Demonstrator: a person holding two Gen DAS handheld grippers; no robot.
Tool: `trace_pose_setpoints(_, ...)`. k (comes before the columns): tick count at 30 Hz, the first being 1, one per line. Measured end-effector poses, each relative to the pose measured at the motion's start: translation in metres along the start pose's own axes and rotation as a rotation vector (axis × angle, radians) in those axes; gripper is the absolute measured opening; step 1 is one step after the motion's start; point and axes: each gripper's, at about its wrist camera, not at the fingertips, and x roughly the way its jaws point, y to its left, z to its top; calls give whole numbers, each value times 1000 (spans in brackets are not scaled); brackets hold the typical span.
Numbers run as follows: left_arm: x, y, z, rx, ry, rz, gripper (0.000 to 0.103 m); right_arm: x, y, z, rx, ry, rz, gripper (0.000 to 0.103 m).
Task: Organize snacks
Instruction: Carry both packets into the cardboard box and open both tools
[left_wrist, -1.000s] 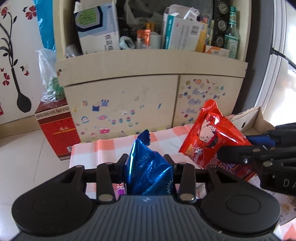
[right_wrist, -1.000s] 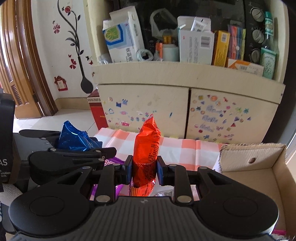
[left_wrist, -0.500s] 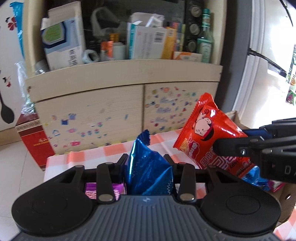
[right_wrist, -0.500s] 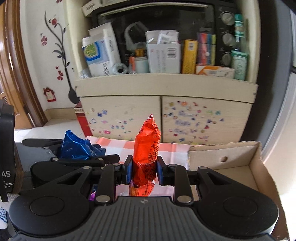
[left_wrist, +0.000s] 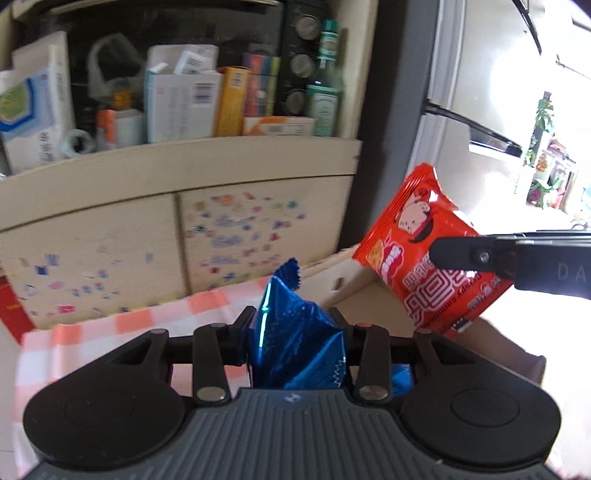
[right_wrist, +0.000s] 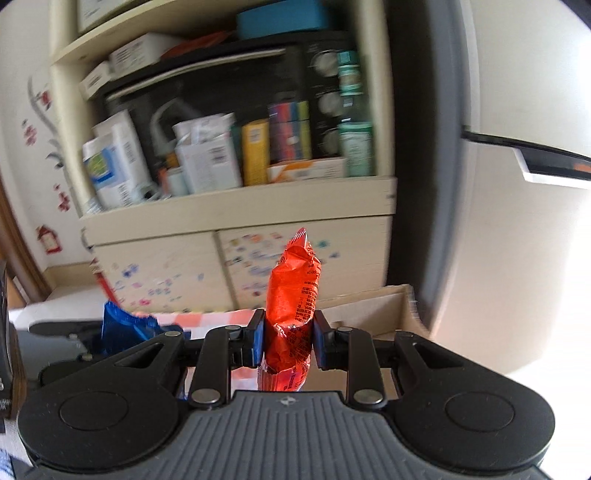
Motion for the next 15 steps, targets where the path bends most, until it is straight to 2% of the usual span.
trace_pose_setpoints(4,14,-27,3,11,3,-43,39,-4,-19,0,46,-12,-45,31)
trace_pose_setpoints(13,59,-68,19,16,33,-87,43,-1,-42,0,128,-2,-108,31)
trace_pose_setpoints(14,65,-71,20,12,42,-85,45,1,-44,-1,141,8,-117,31)
trace_pose_setpoints(15,69,-73,21,8,56,-78,59,4,-47,-1,158,14,-129,33)
